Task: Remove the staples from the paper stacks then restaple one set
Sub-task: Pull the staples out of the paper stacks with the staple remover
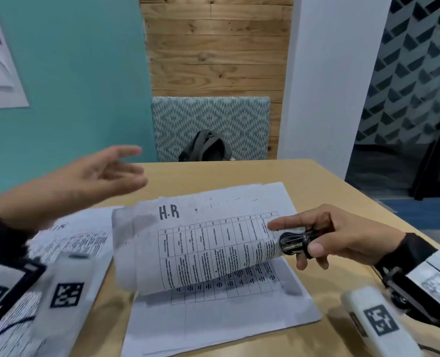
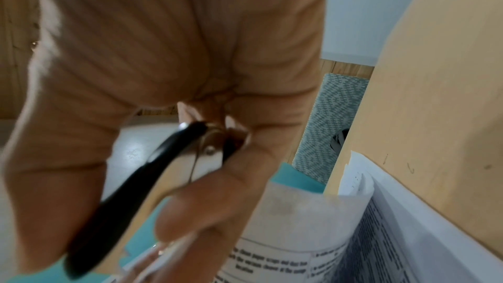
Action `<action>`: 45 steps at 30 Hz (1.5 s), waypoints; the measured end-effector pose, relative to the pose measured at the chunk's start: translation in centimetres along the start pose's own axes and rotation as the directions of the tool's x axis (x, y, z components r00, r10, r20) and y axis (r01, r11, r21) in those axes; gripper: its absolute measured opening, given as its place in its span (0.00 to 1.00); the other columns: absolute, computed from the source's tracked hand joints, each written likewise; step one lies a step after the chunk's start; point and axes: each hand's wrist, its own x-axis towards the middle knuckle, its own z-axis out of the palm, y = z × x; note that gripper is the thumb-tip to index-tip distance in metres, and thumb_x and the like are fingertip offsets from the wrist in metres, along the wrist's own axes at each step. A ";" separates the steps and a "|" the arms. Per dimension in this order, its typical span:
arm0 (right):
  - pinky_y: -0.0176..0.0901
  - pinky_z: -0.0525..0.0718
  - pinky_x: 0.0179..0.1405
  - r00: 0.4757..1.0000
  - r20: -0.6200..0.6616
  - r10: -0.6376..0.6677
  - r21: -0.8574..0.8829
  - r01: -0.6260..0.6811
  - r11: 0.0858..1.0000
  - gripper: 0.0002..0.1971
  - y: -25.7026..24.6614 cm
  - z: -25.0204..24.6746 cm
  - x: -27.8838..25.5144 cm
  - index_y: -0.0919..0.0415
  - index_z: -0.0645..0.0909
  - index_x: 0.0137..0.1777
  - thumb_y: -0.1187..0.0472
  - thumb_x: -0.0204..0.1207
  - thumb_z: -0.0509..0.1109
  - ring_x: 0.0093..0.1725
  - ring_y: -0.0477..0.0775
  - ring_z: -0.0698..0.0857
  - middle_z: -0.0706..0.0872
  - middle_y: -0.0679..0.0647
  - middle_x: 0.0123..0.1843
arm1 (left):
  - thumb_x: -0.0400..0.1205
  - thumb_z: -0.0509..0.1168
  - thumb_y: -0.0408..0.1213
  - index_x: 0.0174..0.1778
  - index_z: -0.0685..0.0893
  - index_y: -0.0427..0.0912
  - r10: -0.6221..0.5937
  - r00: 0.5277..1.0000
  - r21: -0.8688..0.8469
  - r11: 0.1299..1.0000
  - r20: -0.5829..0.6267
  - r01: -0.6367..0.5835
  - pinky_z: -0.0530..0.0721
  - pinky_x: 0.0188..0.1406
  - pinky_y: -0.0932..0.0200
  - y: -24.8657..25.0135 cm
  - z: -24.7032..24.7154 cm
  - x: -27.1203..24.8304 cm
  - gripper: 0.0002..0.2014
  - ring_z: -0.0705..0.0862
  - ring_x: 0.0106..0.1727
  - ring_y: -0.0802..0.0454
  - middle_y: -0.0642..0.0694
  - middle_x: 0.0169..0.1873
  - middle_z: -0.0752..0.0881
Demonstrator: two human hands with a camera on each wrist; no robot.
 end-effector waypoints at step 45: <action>0.42 0.81 0.37 0.835 0.025 -0.549 -0.916 0.240 0.323 0.23 -2.3 3.9 4.6 0.60 0.87 0.54 0.59 0.57 0.81 0.46 0.47 0.79 0.82 0.53 0.47 | 0.81 0.60 0.27 0.37 0.80 0.31 -0.023 0.849 -0.270 0.943 0.528 0.194 0.77 0.30 0.77 1.9 10.2 3.7 0.08 0.80 0.27 0.65 0.51 0.27 0.82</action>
